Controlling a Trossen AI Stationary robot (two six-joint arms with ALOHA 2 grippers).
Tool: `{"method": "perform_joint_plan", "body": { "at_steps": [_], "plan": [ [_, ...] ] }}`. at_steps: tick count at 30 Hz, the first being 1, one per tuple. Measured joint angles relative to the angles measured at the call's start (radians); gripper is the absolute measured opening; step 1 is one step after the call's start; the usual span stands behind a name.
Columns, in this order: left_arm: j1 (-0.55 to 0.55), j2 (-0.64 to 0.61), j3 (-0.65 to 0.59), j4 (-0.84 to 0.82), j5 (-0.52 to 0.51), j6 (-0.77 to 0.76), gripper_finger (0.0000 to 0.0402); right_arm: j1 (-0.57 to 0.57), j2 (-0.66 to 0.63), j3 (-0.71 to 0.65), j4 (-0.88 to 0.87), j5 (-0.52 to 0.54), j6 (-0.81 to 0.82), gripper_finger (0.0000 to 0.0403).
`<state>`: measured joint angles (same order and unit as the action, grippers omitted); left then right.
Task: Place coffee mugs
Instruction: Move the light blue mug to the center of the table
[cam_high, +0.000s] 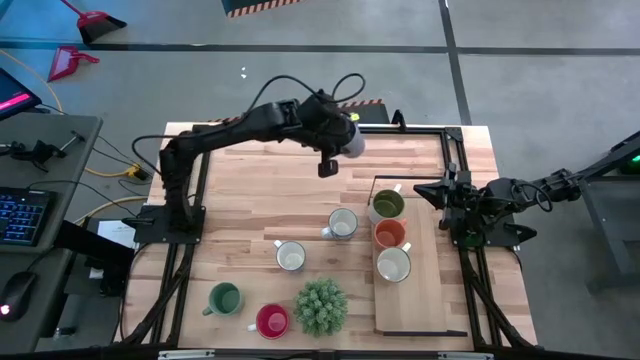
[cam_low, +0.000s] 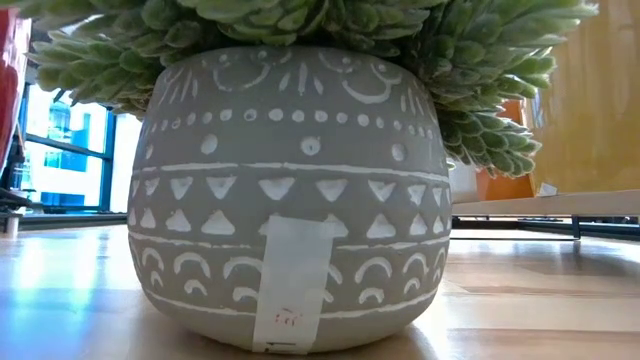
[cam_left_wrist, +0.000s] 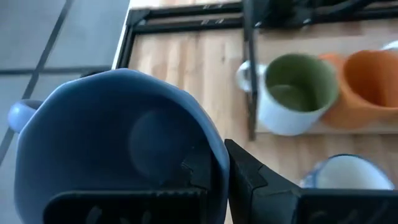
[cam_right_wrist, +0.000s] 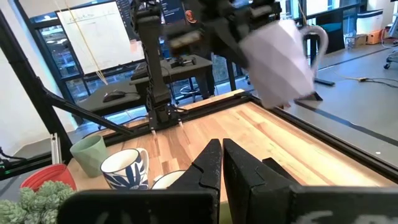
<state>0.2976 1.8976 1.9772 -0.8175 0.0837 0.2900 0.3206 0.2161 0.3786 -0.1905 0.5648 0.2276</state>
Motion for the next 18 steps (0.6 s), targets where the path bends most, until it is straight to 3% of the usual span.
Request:
{"method": "perform_joint_plan", "body": {
  "at_steps": [7, 18],
  "plan": [
    [-0.112, -0.079, 0.004, -0.031, -0.019, -0.027, 0.0010, 0.000, 0.000, 0.000, 0.004, -0.026, 0.000, 0.0000],
    [-0.379, -0.095, -0.004, -0.178, -0.130, -0.148, 0.0010, 0.000, 0.000, 0.000, 0.006, -0.052, 0.026, 0.0000]
  ]
}}
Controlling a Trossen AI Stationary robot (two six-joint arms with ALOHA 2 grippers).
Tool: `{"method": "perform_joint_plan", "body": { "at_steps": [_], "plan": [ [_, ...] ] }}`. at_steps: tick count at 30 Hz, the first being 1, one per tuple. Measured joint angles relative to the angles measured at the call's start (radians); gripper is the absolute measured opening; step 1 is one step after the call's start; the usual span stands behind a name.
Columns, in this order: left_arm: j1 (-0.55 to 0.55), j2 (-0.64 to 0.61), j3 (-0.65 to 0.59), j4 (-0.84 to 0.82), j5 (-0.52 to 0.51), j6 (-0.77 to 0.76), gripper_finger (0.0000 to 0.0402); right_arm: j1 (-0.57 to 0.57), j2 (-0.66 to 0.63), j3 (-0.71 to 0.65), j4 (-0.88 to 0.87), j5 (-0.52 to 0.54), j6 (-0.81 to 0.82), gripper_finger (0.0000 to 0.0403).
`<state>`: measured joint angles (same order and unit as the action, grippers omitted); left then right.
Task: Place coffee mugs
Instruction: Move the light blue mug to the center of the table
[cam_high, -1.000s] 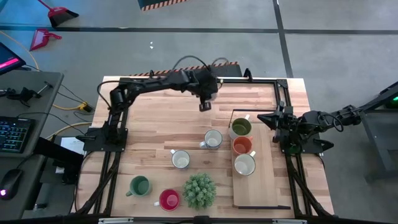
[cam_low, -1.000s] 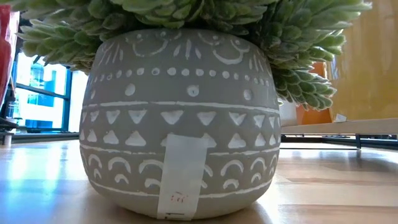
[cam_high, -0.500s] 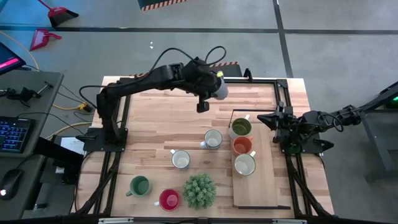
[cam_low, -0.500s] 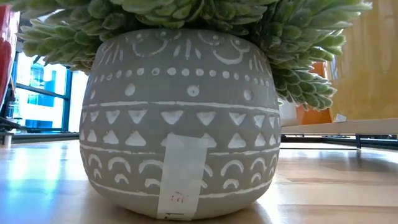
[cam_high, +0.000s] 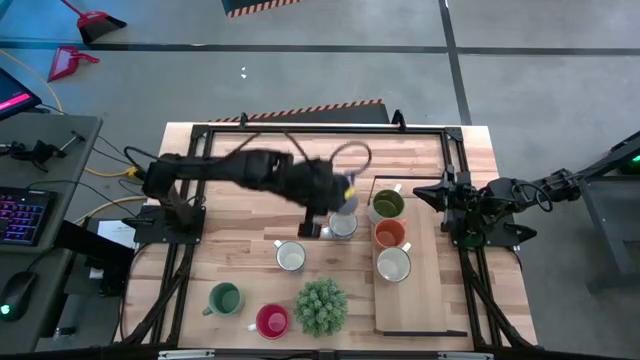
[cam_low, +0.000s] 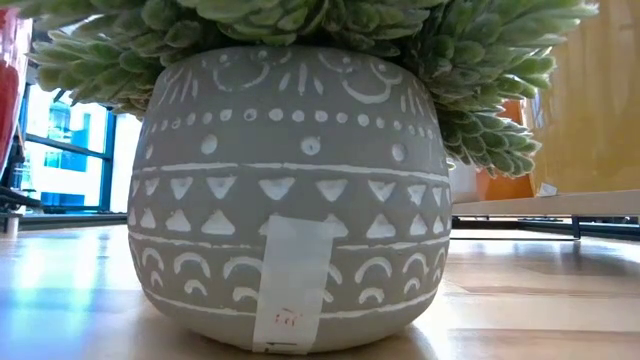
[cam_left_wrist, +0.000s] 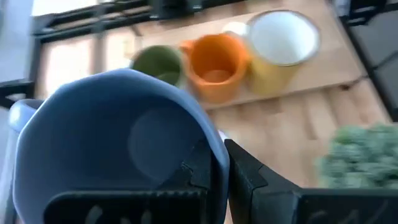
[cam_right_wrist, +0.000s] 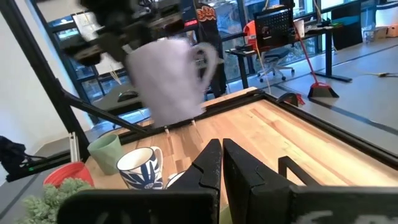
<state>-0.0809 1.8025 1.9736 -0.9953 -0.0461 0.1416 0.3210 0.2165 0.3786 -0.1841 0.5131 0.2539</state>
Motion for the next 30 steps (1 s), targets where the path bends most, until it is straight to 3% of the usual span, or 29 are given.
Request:
{"method": "perform_joint_plan", "body": {
  "at_steps": [11, 19, 30],
  "plan": [
    [-0.168, 0.082, -0.011, 0.011, -0.009, -0.107, 0.0010, 0.000, 0.000, 0.000, -0.010, -0.009, 0.012, 0.0000],
    [-0.240, 0.188, -0.008, 0.119, -0.027, -0.135, 0.0010, 0.000, 0.007, 0.000, -0.023, -0.009, 0.010, 0.0000],
    [-0.302, 0.234, -0.006, 0.227, -0.138, -0.316, 0.0009, 0.000, 0.007, 0.000, -0.057, -0.019, 0.009, 0.0000]
  ]
}}
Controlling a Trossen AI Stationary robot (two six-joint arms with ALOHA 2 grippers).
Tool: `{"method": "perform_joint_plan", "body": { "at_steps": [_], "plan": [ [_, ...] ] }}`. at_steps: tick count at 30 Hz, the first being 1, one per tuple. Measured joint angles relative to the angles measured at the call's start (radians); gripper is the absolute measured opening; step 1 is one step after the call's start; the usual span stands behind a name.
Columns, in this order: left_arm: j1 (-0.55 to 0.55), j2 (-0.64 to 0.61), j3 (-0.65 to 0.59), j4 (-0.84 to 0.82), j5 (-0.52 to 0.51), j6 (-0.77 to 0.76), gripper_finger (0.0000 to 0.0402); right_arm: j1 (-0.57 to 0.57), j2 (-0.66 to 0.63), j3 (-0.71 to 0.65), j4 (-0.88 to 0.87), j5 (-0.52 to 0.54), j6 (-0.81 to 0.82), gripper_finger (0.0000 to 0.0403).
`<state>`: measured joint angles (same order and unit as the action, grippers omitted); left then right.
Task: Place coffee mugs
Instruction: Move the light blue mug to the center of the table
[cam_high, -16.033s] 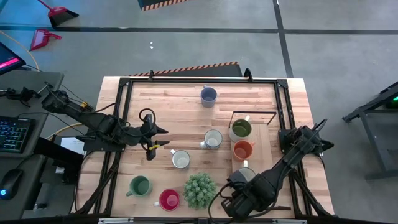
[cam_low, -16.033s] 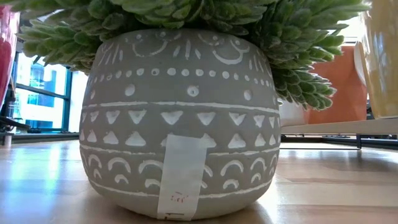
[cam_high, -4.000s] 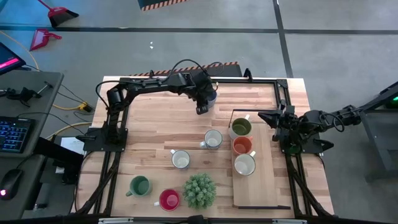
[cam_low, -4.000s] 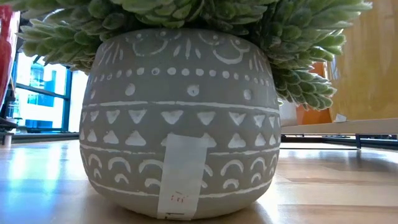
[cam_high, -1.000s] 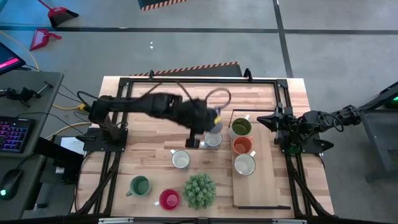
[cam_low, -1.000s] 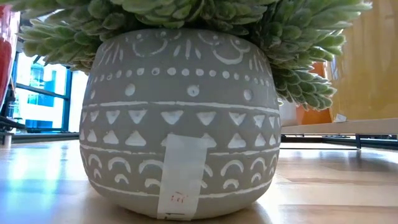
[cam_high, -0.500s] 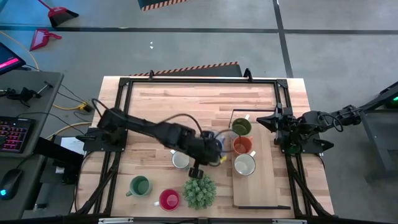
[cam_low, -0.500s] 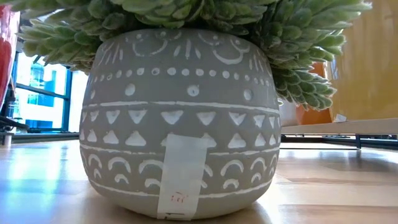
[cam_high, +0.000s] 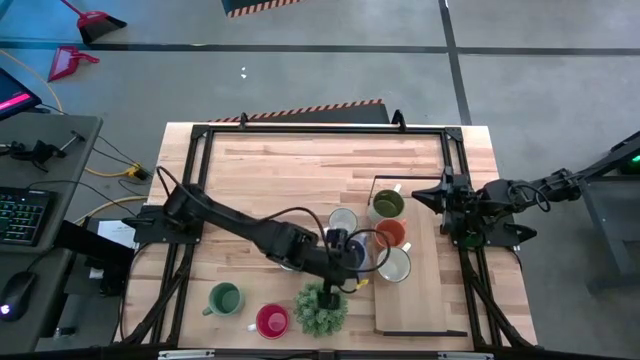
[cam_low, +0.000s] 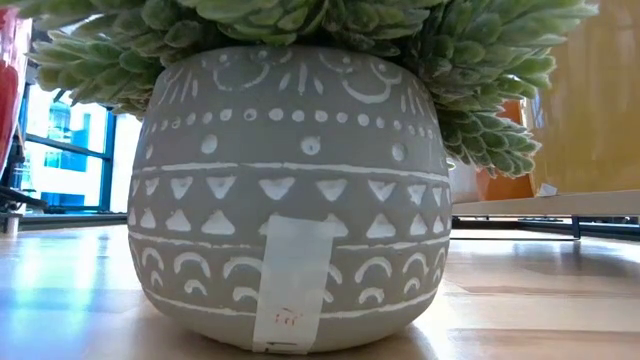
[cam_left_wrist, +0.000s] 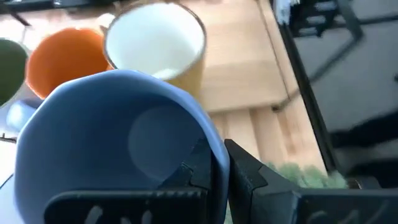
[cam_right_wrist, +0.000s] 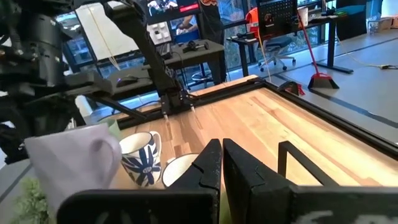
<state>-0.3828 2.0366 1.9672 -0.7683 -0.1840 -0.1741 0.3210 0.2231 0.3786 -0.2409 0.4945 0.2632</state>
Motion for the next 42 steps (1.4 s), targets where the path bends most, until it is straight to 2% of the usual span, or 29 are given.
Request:
{"method": "perform_joint_plan", "body": {
  "at_steps": [10, 23, 29, 42],
  "plan": [
    [-0.004, 0.101, 0.000, 0.068, 0.000, -0.118, 0.0009, 0.000, 0.008, 0.000, -0.016, -0.045, 0.009, 0.0000],
    [-0.008, 0.094, 0.000, -0.004, 0.018, -0.163, 0.0009, 0.000, 0.016, 0.000, -0.016, -0.085, 0.009, 0.0000],
    [-0.006, 0.095, 0.000, -0.010, -0.012, -0.210, 0.0009, 0.000, 0.018, 0.000, -0.015, -0.086, 0.023, 0.0000],
    [-0.004, 0.136, 0.000, -0.029, 0.021, -0.221, 0.0009, 0.000, 0.019, 0.000, 0.015, -0.126, 0.026, 0.0000]
  ]
}}
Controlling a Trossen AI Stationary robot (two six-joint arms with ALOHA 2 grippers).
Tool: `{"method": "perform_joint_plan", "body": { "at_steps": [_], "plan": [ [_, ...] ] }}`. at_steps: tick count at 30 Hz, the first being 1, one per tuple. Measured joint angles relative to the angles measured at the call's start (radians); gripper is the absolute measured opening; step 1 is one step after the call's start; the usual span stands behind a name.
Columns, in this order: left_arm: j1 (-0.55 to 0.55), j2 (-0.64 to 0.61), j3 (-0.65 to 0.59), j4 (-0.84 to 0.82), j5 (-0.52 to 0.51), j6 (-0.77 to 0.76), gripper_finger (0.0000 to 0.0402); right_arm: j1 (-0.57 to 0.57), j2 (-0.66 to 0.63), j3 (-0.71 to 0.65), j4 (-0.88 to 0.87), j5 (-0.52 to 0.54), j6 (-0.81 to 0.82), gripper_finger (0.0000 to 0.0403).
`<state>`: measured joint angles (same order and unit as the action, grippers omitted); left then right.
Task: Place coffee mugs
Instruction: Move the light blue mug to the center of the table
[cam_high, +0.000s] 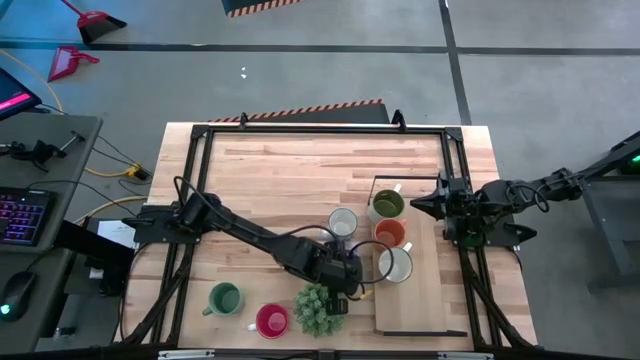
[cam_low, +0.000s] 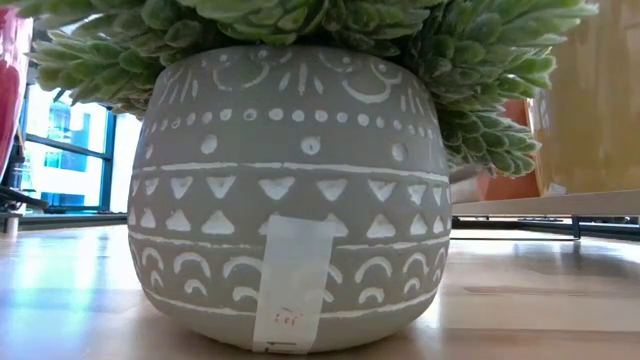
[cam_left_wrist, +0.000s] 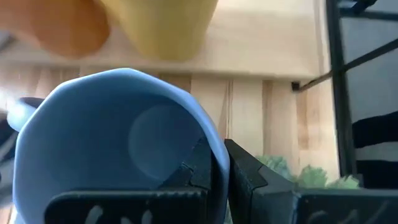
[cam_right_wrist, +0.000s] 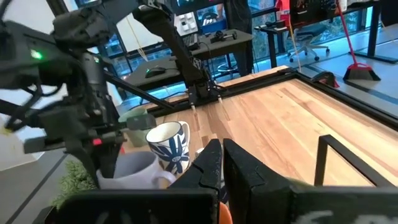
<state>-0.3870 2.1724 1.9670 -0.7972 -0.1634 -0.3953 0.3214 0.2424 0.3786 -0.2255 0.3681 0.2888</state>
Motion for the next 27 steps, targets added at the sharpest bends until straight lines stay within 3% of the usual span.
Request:
{"method": "perform_joint_plan", "body": {
  "at_steps": [17, 27],
  "plan": [
    [0.001, 0.067, -0.001, 0.035, 0.030, 0.039, 0.0009, 0.000, 0.000, 0.000, 0.020, -0.088, 0.002, 0.0000],
    [0.002, 0.085, 0.002, 0.040, 0.048, 0.013, 0.0009, 0.000, 0.000, 0.000, 0.020, -0.089, 0.001, 0.0000]
  ]
}}
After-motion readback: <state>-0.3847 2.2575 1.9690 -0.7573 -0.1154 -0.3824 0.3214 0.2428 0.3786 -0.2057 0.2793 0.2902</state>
